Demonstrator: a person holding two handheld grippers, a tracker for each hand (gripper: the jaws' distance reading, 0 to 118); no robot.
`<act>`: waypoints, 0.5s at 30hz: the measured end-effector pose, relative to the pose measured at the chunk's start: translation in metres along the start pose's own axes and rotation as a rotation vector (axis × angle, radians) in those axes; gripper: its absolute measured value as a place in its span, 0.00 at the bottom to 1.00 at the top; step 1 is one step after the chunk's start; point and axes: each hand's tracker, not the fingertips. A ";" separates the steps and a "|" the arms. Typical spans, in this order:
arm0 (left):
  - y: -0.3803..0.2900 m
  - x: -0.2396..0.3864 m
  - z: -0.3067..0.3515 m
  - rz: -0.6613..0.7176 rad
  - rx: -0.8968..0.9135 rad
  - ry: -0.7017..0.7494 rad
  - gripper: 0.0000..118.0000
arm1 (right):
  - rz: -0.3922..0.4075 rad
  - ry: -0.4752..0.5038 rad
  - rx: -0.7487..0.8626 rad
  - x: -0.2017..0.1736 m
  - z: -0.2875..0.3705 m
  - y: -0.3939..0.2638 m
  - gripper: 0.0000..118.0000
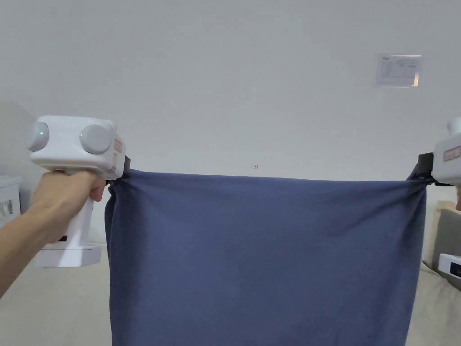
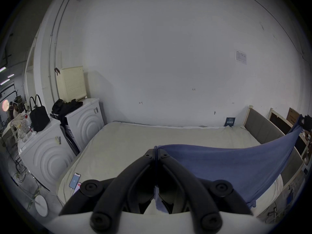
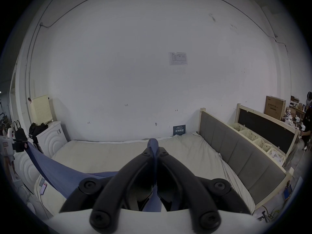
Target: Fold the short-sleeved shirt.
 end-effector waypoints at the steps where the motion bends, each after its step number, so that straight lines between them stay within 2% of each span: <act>1: 0.004 0.001 -0.001 0.003 0.005 0.005 0.00 | -0.001 -0.003 0.003 -0.001 -0.003 0.002 0.03; 7: 0.030 0.008 -0.022 0.010 0.035 0.029 0.00 | 0.032 -0.038 0.060 -0.013 -0.025 0.019 0.03; 15: 0.073 0.027 -0.075 0.000 0.072 0.068 0.00 | 0.033 -0.065 0.118 -0.021 -0.079 0.058 0.03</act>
